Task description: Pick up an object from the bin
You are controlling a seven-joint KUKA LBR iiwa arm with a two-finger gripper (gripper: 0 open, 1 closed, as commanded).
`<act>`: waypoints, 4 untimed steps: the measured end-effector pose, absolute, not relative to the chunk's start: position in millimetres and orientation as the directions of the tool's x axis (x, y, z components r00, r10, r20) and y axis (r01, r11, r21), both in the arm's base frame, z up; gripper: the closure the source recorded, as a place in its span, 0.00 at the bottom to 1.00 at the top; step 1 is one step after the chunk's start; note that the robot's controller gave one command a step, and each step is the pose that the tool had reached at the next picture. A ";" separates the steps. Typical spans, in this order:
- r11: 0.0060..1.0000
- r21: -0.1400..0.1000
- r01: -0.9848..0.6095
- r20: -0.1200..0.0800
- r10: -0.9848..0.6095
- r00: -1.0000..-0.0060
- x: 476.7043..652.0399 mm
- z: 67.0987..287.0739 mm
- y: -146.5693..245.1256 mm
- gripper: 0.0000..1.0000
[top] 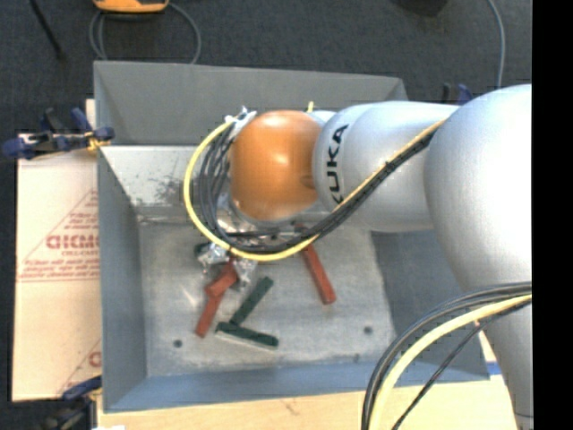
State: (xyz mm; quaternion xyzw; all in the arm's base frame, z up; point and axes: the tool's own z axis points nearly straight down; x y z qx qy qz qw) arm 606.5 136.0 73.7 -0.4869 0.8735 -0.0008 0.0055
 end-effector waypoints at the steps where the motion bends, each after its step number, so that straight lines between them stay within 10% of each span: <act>1: 0.527 -0.007 -0.850 -0.009 -0.850 -0.527 606.5 73.6 136.2 1.00; 4: 0.529 0.004 -0.849 0.003 -0.849 -0.529 603.2 102.8 135.2 1.00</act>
Offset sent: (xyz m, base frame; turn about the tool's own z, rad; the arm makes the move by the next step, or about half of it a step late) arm -0.0001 0.0000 0.0168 0.0000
